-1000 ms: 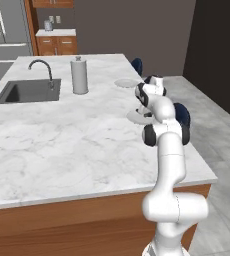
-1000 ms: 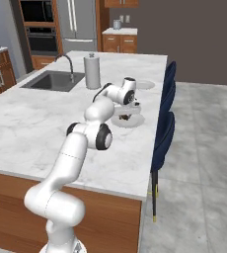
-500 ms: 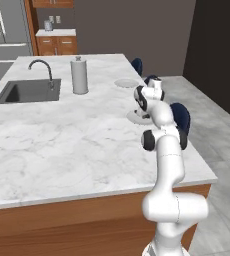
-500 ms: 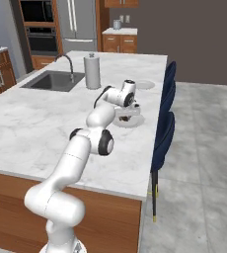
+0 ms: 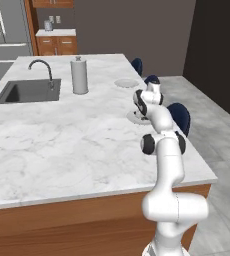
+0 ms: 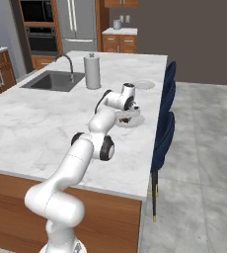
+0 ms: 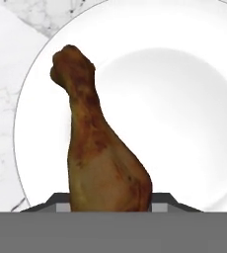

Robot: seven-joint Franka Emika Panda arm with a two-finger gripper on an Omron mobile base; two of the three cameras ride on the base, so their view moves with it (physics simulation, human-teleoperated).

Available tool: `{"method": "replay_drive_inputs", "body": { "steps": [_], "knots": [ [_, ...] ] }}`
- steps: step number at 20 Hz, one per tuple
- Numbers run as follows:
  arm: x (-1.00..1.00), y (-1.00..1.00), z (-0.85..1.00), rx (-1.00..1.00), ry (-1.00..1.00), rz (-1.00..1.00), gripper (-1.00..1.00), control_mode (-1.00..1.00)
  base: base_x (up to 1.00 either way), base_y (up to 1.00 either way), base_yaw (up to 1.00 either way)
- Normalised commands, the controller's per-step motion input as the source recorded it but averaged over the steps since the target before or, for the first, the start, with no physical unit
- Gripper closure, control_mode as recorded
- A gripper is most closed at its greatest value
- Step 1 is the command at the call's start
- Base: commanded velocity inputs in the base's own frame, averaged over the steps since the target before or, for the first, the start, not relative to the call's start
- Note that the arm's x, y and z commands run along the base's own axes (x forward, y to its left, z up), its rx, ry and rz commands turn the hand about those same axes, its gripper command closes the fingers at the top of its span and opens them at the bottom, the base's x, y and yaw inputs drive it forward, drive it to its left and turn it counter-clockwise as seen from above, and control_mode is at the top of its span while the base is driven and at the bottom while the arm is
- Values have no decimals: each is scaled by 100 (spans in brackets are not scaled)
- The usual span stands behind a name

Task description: Take the chicken drumsticks from the pan and place one on each plate on the dining counter.

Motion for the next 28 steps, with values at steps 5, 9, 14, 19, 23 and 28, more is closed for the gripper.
{"method": "replay_drive_inputs", "body": {
  "steps": [5, 9, 14, 19, 23, 28],
  "knots": [
    [19, -2, -8, 0, 8, 0, -100, -100, 0, 0, 0],
    [20, -13, 2, 0, 7, 0, -100, -100, 0, 0, 0],
    [4, -9, 26, 1, 4, 0, -100, -100, 0, 0, 0],
    [0, -2, 46, 3, 1, 0, -100, -100, 0, 0, 0],
    [-29, 0, 54, 2, 0, 0, -100, -100, 0, 0, 0],
    [-98, 11, 7, 2, -7, -17, -100, -100, 0, 0, 0]
  ]
}}
